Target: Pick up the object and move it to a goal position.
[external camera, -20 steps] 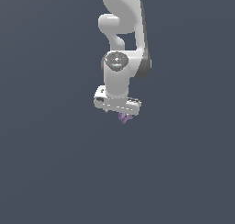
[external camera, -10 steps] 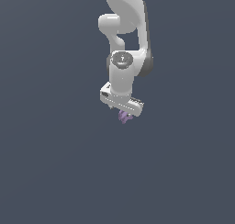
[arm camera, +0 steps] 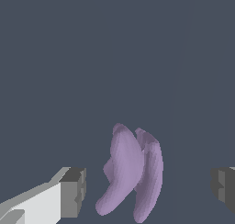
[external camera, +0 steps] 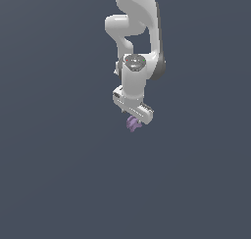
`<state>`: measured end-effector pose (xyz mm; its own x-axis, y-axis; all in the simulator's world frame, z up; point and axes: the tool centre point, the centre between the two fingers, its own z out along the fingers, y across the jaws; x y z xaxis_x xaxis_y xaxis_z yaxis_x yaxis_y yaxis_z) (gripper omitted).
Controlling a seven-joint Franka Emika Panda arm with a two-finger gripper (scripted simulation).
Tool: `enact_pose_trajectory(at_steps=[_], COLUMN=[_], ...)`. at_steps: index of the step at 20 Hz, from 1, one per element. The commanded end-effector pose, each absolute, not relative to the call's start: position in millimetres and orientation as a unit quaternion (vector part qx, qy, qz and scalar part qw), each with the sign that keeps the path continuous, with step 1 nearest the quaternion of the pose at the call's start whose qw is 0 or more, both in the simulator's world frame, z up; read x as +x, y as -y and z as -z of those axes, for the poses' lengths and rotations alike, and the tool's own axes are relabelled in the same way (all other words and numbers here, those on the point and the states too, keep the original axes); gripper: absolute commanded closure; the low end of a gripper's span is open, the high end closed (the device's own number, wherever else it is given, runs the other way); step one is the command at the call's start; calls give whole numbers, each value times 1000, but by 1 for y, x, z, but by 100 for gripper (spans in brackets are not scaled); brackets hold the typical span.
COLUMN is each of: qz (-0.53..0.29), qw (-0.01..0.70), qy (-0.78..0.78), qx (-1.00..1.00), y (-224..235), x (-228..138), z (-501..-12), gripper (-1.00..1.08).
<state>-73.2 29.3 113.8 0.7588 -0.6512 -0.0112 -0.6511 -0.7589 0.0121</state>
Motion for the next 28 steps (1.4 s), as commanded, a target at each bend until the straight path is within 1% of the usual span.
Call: enact_pose_trajectory(at_steps=[1, 13, 22, 28], qz=[6, 1, 0, 0], qw=[3, 0, 0, 0], qy=[375, 456, 464, 465], qx=[927, 890, 886, 885], y=[-33, -42, -43, -43], x=[-79, -96, -98, -98], z=[-112, -105, -103, -86], gripper=[-92, -92, -92, -92])
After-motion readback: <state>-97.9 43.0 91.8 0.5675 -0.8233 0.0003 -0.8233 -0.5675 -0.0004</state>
